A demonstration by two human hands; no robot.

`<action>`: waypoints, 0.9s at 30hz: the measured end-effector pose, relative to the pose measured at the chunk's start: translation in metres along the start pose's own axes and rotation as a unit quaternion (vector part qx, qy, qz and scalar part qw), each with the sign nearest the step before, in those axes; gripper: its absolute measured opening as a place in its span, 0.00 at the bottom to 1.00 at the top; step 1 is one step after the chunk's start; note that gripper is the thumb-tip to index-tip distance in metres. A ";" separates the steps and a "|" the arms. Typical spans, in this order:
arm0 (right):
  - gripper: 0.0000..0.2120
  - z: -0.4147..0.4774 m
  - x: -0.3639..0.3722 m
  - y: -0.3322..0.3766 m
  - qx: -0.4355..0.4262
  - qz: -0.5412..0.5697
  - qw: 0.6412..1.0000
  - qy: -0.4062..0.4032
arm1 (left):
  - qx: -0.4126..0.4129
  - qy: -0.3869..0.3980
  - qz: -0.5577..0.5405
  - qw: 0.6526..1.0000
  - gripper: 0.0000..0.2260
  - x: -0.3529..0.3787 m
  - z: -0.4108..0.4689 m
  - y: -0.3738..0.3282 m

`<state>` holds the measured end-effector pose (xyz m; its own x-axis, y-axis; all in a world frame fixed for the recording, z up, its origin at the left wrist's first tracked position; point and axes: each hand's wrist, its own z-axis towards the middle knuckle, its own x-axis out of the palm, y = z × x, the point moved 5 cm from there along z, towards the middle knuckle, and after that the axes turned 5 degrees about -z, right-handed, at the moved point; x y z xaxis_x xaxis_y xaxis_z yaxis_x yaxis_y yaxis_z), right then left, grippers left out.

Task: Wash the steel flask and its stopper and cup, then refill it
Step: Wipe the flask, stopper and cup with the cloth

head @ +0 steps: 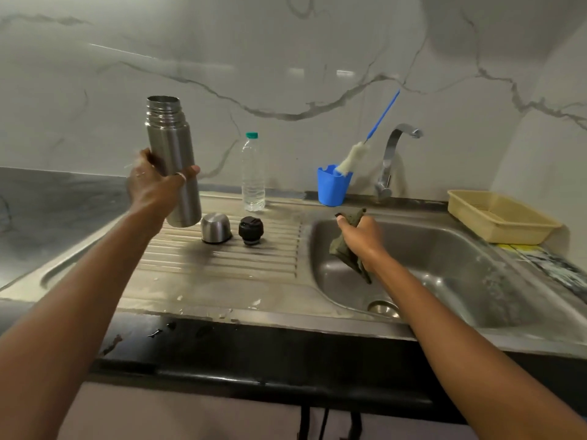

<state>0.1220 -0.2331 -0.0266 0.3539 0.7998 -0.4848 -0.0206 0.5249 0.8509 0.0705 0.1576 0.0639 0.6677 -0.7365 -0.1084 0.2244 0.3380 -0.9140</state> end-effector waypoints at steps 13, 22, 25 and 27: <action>0.15 -0.010 0.018 0.012 -0.044 -0.053 0.997 0.040 | -0.013 -0.003 0.005 1.000 0.29 0.002 0.011 0.037; 0.14 -0.013 0.019 0.015 -0.068 -0.083 0.993 0.048 | -0.035 0.003 0.017 0.999 0.30 0.003 0.008 0.048; 0.15 -0.013 0.020 0.016 -0.072 -0.092 0.992 0.049 | -0.039 0.003 0.019 0.999 0.31 0.002 0.008 0.048; 0.15 -0.013 0.020 0.017 -0.070 -0.089 0.992 0.051 | -0.043 0.004 0.019 0.999 0.32 0.001 0.010 0.048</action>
<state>0.1165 -0.2047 -0.0247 0.2671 0.7126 -0.6488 -0.0982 0.6898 0.7173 0.0890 0.1790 0.0234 0.6694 -0.7285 -0.1458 0.1372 0.3141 -0.9394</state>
